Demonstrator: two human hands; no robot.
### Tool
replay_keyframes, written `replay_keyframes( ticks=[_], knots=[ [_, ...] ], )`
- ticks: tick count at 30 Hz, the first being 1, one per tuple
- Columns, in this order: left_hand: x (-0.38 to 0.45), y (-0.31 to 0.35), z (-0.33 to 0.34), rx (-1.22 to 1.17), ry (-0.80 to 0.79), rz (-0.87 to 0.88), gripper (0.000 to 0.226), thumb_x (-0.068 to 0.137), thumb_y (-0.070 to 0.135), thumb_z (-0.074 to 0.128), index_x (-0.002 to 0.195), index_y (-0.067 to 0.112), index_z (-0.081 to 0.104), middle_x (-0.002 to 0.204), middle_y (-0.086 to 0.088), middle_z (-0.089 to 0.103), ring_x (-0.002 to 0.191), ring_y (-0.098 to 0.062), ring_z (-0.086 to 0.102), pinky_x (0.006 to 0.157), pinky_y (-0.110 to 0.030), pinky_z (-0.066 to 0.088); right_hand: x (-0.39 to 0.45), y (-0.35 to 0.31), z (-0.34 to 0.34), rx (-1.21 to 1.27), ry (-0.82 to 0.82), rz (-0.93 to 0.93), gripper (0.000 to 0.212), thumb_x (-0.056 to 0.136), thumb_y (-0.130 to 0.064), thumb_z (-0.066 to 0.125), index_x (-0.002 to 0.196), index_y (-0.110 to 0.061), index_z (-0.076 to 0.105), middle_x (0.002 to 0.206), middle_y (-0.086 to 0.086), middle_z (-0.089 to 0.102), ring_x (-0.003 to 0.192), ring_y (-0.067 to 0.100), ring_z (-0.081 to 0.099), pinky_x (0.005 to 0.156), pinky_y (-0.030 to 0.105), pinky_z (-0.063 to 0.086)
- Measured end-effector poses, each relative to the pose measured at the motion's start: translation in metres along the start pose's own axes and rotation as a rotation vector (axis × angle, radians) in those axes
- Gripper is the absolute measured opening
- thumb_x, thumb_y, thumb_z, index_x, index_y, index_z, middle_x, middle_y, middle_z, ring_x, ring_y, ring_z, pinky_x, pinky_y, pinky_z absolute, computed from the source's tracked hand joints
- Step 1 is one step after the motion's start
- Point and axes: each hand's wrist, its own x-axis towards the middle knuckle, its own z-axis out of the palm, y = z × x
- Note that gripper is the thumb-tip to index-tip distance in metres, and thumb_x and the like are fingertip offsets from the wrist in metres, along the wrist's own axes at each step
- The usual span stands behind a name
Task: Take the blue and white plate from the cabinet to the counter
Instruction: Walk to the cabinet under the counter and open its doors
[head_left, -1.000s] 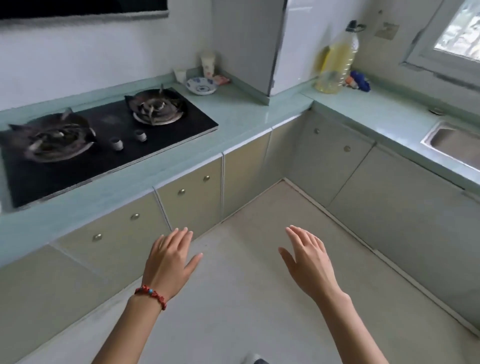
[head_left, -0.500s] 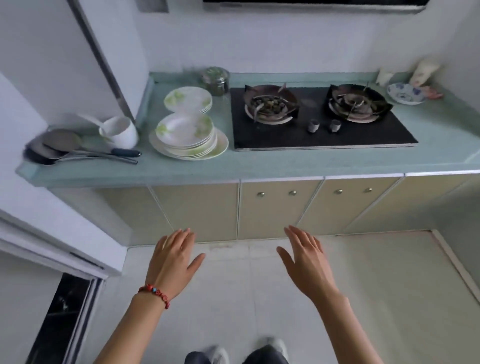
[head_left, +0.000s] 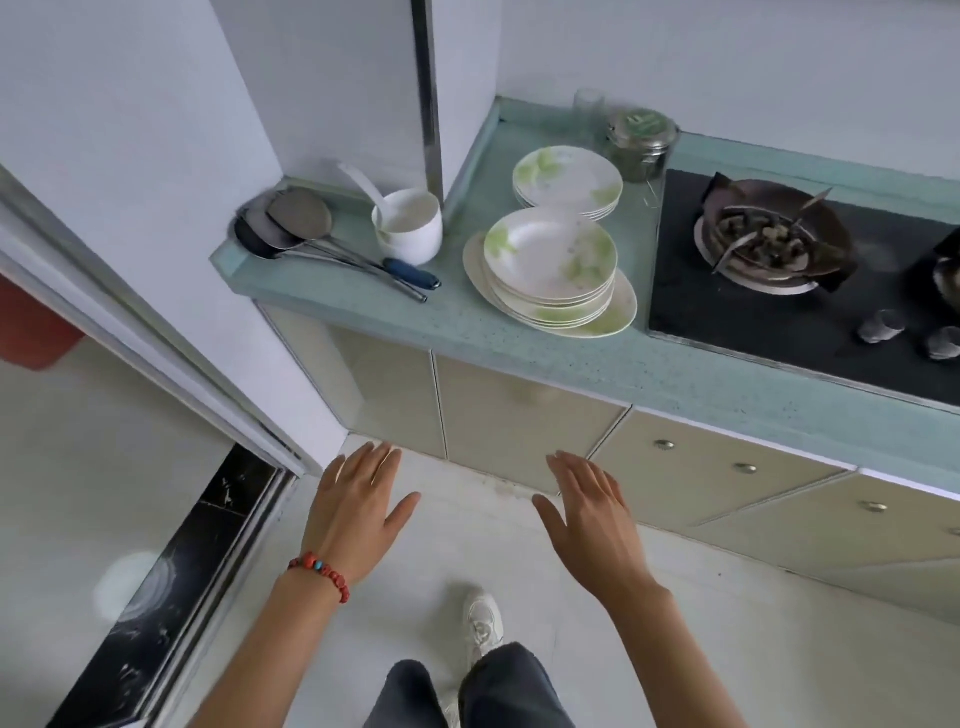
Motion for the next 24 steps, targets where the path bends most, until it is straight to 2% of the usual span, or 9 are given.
replay_keyframes(
  ticks=[3, 6, 11, 14, 17, 18, 20, 22, 24],
  knots=[
    [0.026, -0.004, 0.003, 0.005, -0.008, -0.002, 0.075, 0.090, 0.054, 0.011, 0.110, 0.000, 0.059, 0.115, -0.020, 0.064, 0.107, -0.035, 0.060, 0.090, -0.053, 0.048, 0.030, 0.001, 0.016, 0.007, -0.046, -0.045, 0.042, 0.087, -0.023, 0.059, 0.122, -0.003, 0.050, 0.127, 0.017, 0.056, 0.117, 0.033, 0.051, 0.101, 0.043, 0.037],
    [0.051, -0.014, 0.009, 0.013, -0.004, 0.021, 0.076, 0.090, 0.054, 0.009, 0.112, 0.000, 0.057, 0.117, -0.020, 0.063, 0.109, -0.034, 0.058, 0.092, -0.052, 0.047, 0.058, -0.001, 0.035, 0.017, -0.074, -0.063, 0.041, 0.084, -0.019, 0.063, 0.119, 0.000, 0.053, 0.122, 0.019, 0.059, 0.113, 0.036, 0.054, 0.098, 0.045, 0.040],
    [0.097, -0.037, 0.030, 0.000, 0.004, 0.068, 0.080, 0.090, 0.055, 0.005, 0.113, -0.001, 0.057, 0.118, -0.020, 0.063, 0.109, -0.035, 0.058, 0.092, -0.052, 0.047, 0.098, -0.001, 0.077, 0.125, -0.086, 0.025, 0.039, 0.085, -0.018, 0.062, 0.120, -0.003, 0.052, 0.123, 0.017, 0.059, 0.114, 0.032, 0.054, 0.097, 0.042, 0.041],
    [0.129, -0.050, 0.058, -0.182, 0.093, 0.066, 0.068, 0.089, 0.053, 0.025, 0.115, -0.002, 0.056, 0.119, -0.022, 0.061, 0.111, -0.036, 0.056, 0.093, -0.050, 0.046, 0.124, -0.005, 0.111, 0.443, -0.094, 0.268, 0.036, 0.089, -0.024, 0.056, 0.123, -0.012, 0.051, 0.126, 0.006, 0.057, 0.113, 0.022, 0.052, 0.092, 0.028, 0.038],
    [0.168, -0.059, 0.087, -0.566, 0.166, -0.113, 0.040, 0.088, 0.029, 0.053, 0.119, 0.003, 0.054, 0.122, -0.015, 0.060, 0.115, -0.030, 0.052, 0.096, -0.034, 0.039, 0.157, -0.016, 0.146, 0.815, -0.016, 0.550, 0.025, 0.089, -0.022, 0.056, 0.114, -0.021, 0.057, 0.111, -0.003, 0.063, 0.105, 0.014, 0.057, 0.083, 0.019, 0.041],
    [0.183, -0.061, 0.094, -0.720, 0.163, -0.197, 0.035, 0.088, 0.023, 0.055, 0.120, 0.006, 0.054, 0.122, -0.010, 0.059, 0.115, -0.025, 0.052, 0.095, -0.027, 0.038, 0.169, -0.019, 0.157, 0.952, 0.024, 0.624, 0.020, 0.089, -0.019, 0.055, 0.109, -0.022, 0.059, 0.106, -0.004, 0.066, 0.103, 0.015, 0.059, 0.083, 0.019, 0.044],
    [0.211, -0.068, 0.105, -1.015, 0.139, -0.346, 0.029, 0.089, 0.016, 0.054, 0.117, 0.010, 0.056, 0.118, -0.004, 0.061, 0.113, -0.020, 0.054, 0.089, -0.016, 0.040, 0.193, -0.023, 0.175, 1.299, 0.081, 0.787, 0.016, 0.091, -0.014, 0.052, 0.102, -0.019, 0.061, 0.101, 0.001, 0.069, 0.100, 0.018, 0.063, 0.086, 0.027, 0.048],
    [0.237, -0.073, 0.110, -1.214, 0.126, -0.429, 0.022, 0.091, 0.014, 0.051, 0.111, 0.013, 0.058, 0.116, -0.004, 0.062, 0.110, -0.020, 0.056, 0.091, -0.022, 0.043, 0.213, -0.025, 0.189, 1.681, 0.126, 0.907, 0.017, 0.092, -0.009, 0.046, 0.103, -0.011, 0.060, 0.100, 0.008, 0.070, 0.099, 0.023, 0.064, 0.087, 0.034, 0.050],
    [0.257, -0.076, 0.111, -1.321, 0.116, -0.456, 0.016, 0.091, 0.014, 0.050, 0.102, 0.021, 0.060, 0.113, -0.004, 0.063, 0.104, -0.017, 0.059, 0.089, -0.031, 0.045, 0.230, -0.026, 0.198, 1.869, 0.174, 0.957, 0.017, 0.092, -0.006, 0.045, 0.103, -0.007, 0.058, 0.101, 0.011, 0.068, 0.100, 0.026, 0.063, 0.089, 0.037, 0.049]
  ],
)
